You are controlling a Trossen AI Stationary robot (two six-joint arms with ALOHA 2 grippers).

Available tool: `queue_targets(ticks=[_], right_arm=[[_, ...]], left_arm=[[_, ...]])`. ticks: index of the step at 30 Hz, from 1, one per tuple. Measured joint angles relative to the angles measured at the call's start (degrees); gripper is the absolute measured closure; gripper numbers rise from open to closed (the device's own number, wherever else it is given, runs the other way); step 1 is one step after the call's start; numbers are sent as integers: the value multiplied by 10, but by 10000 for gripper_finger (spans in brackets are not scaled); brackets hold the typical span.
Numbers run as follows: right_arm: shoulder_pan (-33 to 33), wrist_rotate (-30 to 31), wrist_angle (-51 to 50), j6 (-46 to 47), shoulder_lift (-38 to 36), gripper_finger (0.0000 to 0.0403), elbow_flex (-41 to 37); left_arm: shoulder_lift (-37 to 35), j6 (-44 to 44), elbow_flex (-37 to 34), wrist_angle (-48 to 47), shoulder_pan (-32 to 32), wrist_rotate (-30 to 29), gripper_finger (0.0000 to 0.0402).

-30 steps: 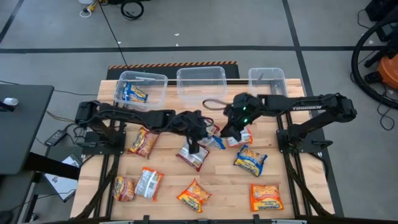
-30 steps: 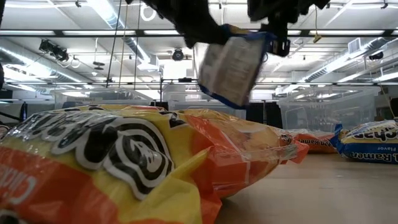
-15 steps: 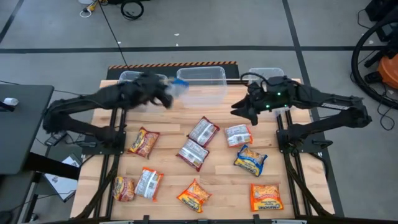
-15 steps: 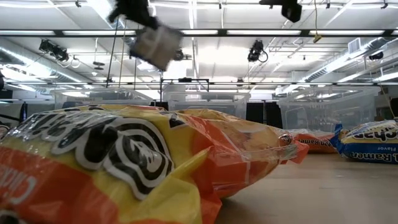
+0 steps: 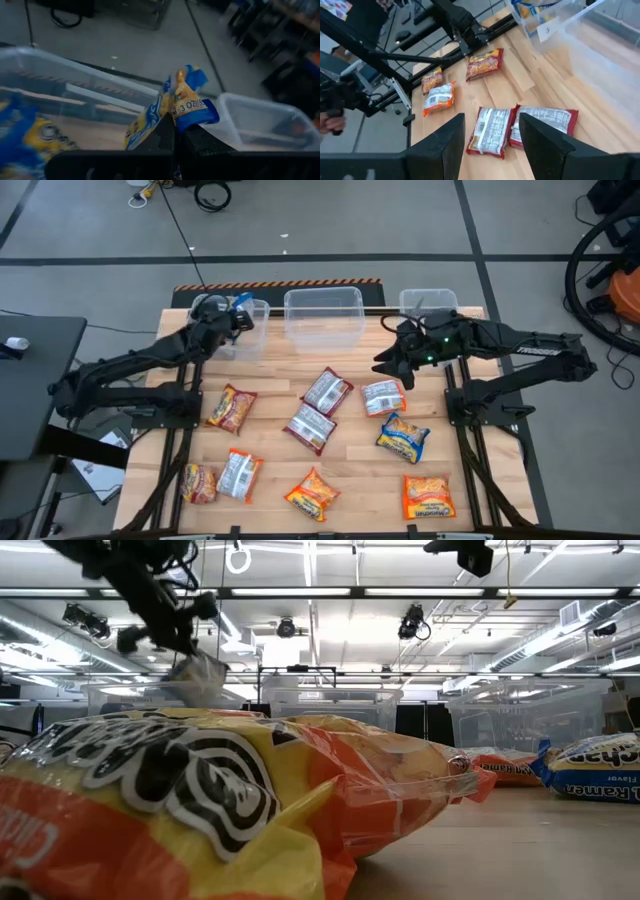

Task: Sort Maruchan noodles
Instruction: Put the top right blue noodle pack into the left transparent bin

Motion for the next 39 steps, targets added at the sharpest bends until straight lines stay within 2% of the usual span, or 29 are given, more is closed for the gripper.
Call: queue_targets(ticks=[2, 7, 11, 15, 21, 25, 30, 39], right_arm=[[3, 0, -1, 12, 4, 211, 0], [19, -2, -4, 40, 10, 211, 0], [30, -2, -3, 43, 10, 211, 0], [32, -1, -3, 44, 10, 211, 0], [32, 1, -3, 44, 10, 211, 0], [32, 25, -3, 61, 10, 211, 0], [32, 34, -3, 73, 10, 211, 0], [32, 36, -3, 69, 10, 211, 0]], left_arm=[[12, -10, -32, 48, 19, 0, 396], [36, -52, -82, 72, 49, -34, 395], [44, -74, -117, 94, 59, -29, 395], [43, -155, -146, 99, 61, -35, 395], [44, -111, -144, 135, 50, -26, 395], [37, -80, -143, 187, 56, -2, 395], [37, -117, -115, 69, 88, 75, 397], [38, -124, -91, -62, 141, 171, 392]])
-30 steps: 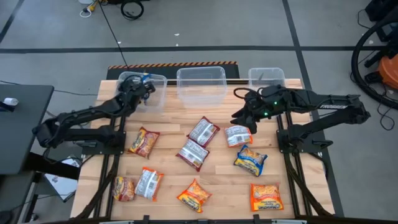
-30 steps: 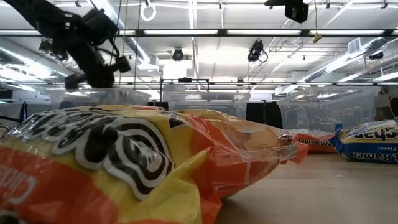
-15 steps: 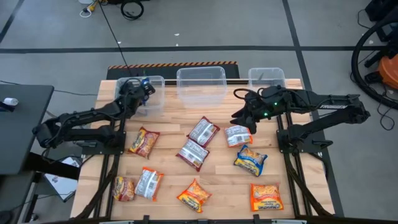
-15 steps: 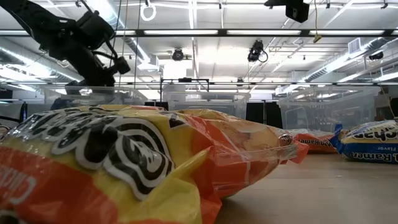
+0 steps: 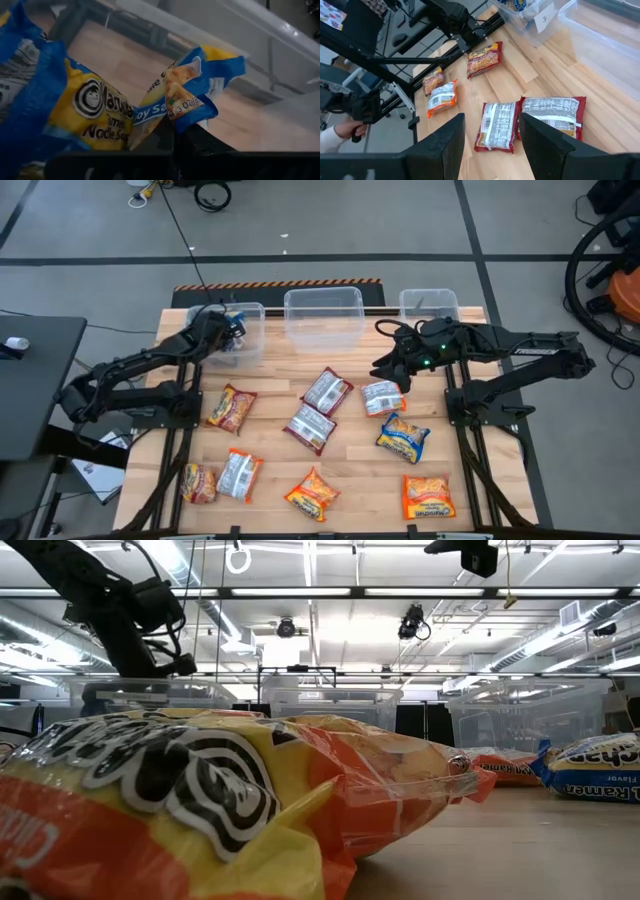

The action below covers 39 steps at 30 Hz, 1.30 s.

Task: Sort Maruchan noodles
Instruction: Put the top right blue noodle pack into the left transparent bin, then adjust the right blue noodle in the left transparent bin

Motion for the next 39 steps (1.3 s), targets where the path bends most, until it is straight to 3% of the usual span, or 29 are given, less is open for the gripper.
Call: queue_targets(ticks=[8, 15, 22, 28, 32, 36, 39], right_arm=[[0, 0, 0, -1, 0, 211, 0], [0, 0, 0, -1, 0, 211, 0], [0, 0, 0, -1, 0, 211, 0], [0, 0, 0, 5, 0, 211, 0], [0, 0, 0, 19, 0, 211, 0], [0, 0, 0, 22, 0, 211, 0], [0, 0, 0, 20, 0, 211, 0]], left_arm=[[0, 48, 0, 8, 19, 30, 325], [10, 142, 0, 52, 40, 161, 247], [72, 228, 0, 89, 39, 218, 257], [94, 232, 0, 168, 18, 203, 259], [94, 232, 0, 169, 1, 184, 247], [106, 205, 0, 169, -22, 117, 234], [121, 173, 0, 177, -27, 105, 236]])
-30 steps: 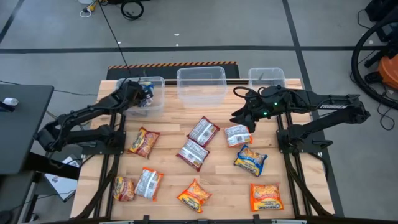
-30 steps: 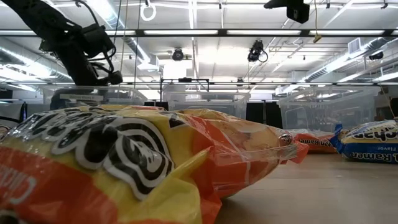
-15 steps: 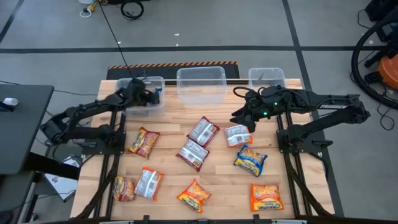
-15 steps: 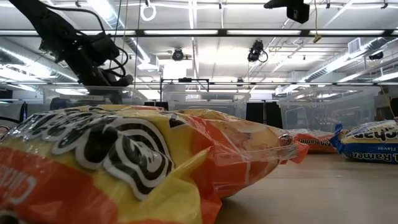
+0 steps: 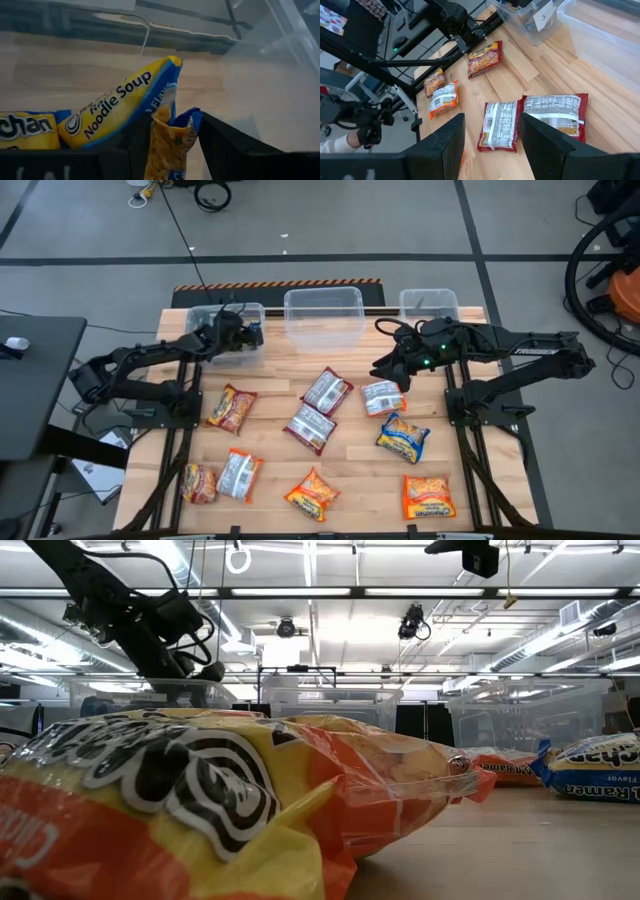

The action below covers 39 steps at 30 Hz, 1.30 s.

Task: Sort Maruchan noodles
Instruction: Adjust the right blue noodle in the left transparent bin

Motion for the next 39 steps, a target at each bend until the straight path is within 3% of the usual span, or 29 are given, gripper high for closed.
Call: queue_targets(ticks=[5, 12, 20, 32, 39], right_arm=[[0, 0, 0, -1, 0, 211, 0], [0, 0, 0, -1, 0, 211, 0], [0, 0, 0, -5, 0, 211, 0], [0, -2, -3, -21, 0, 211, 0], [0, -7, -13, -21, 0, 211, 0]], left_arm=[[12, -26, 0, 49, -11, -14, 277], [11, -51, 0, 54, 1, -19, 390], [6, -66, 13, 19, 9, 44, 397], [-15, 46, 202, -224, -14, 52, 400], [-72, 35, 189, -306, -12, 42, 400]])
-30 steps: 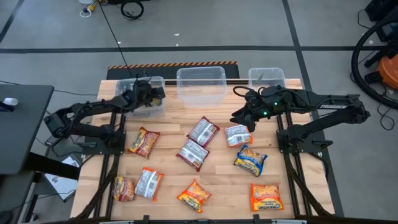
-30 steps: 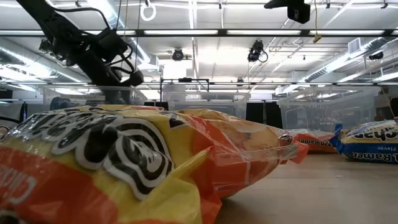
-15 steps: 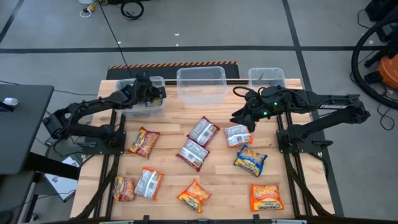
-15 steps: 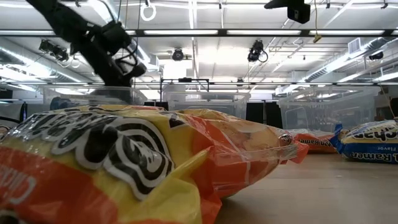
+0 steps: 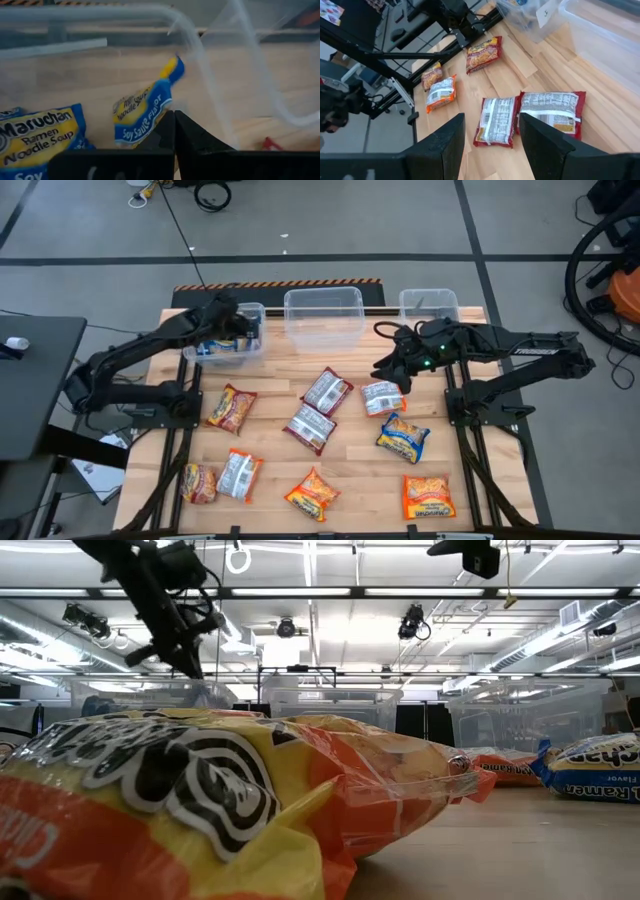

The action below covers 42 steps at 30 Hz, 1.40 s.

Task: Sort Maruchan noodles
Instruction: Adjust the right blue noodle in the left transparent bin

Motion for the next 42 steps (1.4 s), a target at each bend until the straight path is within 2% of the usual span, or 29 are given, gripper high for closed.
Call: queue_targets(ticks=[2, 7, 14, 24, 27, 31, 35, 42], right_arm=[[0, 4, -7, 0, 1, 211, 0], [0, 39, -13, 0, 10, 211, 0], [0, 49, -11, -4, 39, 211, 0], [9, 46, -10, 0, 78, 211, 0], [9, 45, -7, 0, 85, 211, 0], [8, 45, 2, 0, 95, 211, 0], [8, 45, 5, 0, 102, 211, 0], [11, 45, 6, 0, 114, 211, 0]], left_arm=[[-29, -4, -8, -4, 0, -1, 400], [-70, -7, -10, -116, 0, -36, 401], [-53, 6, -10, -156, 12, -75, 401], [-35, 48, -11, -200, 98, -103, 401], [-35, 42, -11, -210, 104, -102, 401], [-19, 20, -13, -214, 99, -71, 401], [3, 11, -46, -223, 88, -39, 400], [-1, 2, -50, -221, 69, -40, 399]])
